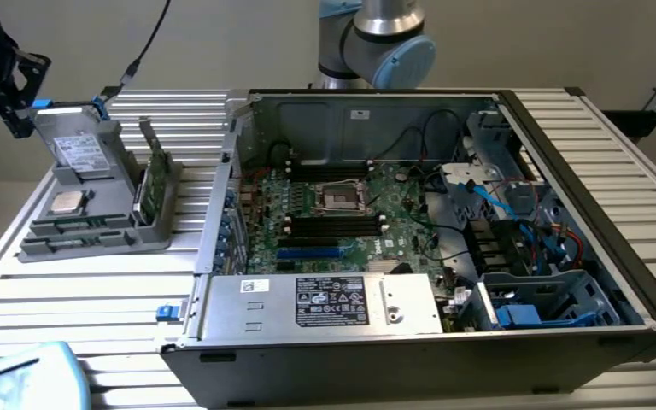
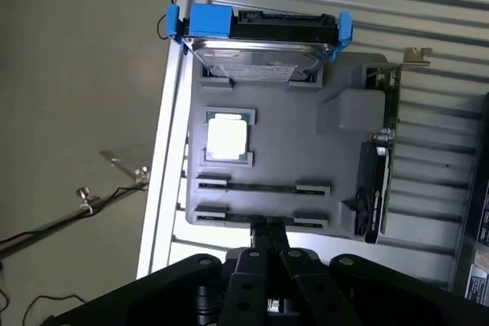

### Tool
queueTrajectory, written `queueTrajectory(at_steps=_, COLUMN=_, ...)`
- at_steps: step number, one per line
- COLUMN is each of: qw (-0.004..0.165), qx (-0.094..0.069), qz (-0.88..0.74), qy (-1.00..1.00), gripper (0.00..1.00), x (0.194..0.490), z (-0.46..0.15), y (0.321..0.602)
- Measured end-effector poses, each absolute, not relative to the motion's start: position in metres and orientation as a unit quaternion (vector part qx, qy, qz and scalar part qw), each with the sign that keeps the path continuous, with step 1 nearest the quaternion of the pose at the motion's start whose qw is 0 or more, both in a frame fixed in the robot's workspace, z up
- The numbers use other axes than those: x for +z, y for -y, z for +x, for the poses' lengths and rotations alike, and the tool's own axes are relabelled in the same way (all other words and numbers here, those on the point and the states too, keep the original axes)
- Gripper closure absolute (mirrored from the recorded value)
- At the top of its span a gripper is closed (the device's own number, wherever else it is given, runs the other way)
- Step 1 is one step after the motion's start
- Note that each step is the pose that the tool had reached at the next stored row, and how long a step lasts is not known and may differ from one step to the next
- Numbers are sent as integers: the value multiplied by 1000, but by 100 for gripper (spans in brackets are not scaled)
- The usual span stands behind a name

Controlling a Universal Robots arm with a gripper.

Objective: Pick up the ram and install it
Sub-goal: 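Pick up the ram and move it above insertion slot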

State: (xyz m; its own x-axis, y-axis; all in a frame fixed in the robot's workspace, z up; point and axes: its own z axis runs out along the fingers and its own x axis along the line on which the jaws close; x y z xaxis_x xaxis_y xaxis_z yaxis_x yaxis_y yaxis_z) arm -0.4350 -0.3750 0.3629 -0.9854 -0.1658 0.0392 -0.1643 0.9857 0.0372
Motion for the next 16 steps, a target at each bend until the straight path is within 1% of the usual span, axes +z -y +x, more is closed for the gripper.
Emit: queueTrajectory(at_steps=16, qw=23, qx=-14, qz=226, qy=974, gripper=89, x=363, z=-435, y=375)
